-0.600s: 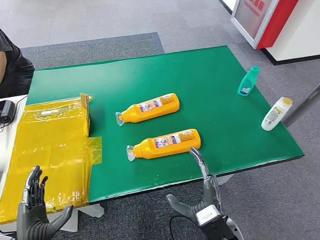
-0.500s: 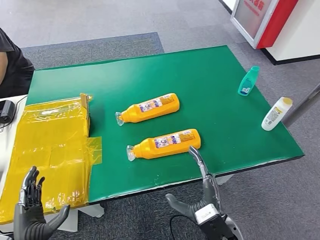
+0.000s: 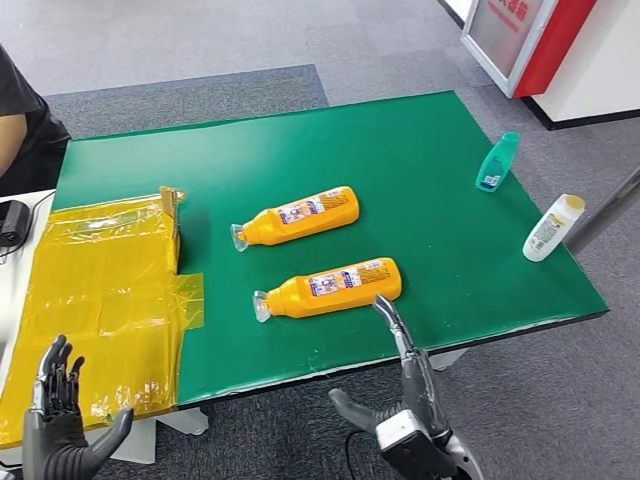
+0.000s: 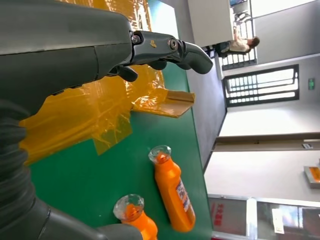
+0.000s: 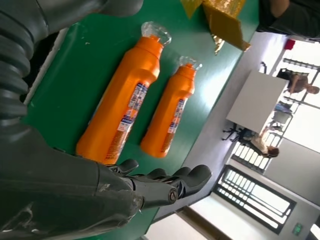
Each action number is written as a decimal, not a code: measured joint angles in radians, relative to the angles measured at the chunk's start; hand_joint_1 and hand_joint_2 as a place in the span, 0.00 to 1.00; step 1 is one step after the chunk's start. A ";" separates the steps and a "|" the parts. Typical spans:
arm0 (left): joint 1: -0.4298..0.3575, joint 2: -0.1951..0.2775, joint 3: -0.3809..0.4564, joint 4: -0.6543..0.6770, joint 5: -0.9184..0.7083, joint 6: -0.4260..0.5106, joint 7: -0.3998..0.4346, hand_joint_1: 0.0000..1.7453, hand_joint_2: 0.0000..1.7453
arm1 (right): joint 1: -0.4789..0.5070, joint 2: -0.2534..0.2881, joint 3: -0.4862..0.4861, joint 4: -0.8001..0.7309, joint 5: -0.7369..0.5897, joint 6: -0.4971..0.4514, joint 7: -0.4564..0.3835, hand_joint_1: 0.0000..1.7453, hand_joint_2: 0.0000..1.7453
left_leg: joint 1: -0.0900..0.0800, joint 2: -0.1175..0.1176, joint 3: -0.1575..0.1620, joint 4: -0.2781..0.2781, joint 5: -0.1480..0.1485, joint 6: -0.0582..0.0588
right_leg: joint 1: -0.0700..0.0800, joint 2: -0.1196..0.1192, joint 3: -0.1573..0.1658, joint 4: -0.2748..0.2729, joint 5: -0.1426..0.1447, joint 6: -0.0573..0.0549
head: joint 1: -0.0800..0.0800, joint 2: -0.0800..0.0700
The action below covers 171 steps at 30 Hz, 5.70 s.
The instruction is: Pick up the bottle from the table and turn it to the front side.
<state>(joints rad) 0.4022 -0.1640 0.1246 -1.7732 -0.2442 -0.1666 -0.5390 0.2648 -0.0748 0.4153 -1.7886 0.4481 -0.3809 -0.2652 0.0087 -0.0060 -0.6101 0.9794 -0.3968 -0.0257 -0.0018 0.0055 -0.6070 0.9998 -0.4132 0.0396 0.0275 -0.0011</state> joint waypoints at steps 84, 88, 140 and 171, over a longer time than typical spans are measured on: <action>-0.252 0.152 -0.338 0.261 -0.058 0.022 -0.049 0.00 1.00 | -0.890 0.005 0.170 1.029 0.489 0.551 0.449 0.75 1.00 | 0.000 0.000 -0.002 0.000 0.007 0.001 | 0.000 0.000 -0.001 0.000 0.006 0.001 | 0.000 0.000; -0.254 0.156 -0.344 0.268 -0.059 0.023 -0.050 0.00 1.00 | -0.903 0.011 0.176 1.050 0.484 0.549 0.443 1.00 1.00 | 0.000 0.000 -0.002 0.000 0.007 0.001 | 0.000 0.000 -0.001 0.000 0.006 0.001 | 0.000 0.000; -0.284 0.081 -0.095 0.279 0.391 -0.456 0.100 0.00 1.00 | -0.463 0.138 0.084 0.509 0.150 0.193 0.188 1.00 1.00 | 0.000 0.000 -0.003 0.000 0.007 0.000 | 0.000 0.000 -0.003 0.000 0.006 0.000 | 0.000 0.000; -0.300 0.164 -0.264 0.255 0.225 -0.288 0.135 1.00 1.00 | -0.520 0.196 0.323 0.633 0.057 0.180 0.176 1.00 1.00 | 0.000 0.000 -0.003 0.000 0.008 -0.001 | 0.001 0.000 -0.003 0.001 0.006 0.000 | 0.000 0.000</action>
<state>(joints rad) 0.1022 0.0002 -0.1392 -1.5183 -0.0194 -0.4546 -0.4040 -0.2547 0.1216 0.7383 -1.1560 0.5054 -0.2005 -0.0893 0.0089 -0.0062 -0.6129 0.9795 -0.3892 -0.0267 -0.0011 0.0053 -0.6096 1.0006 -0.4076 0.0392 0.0275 -0.0011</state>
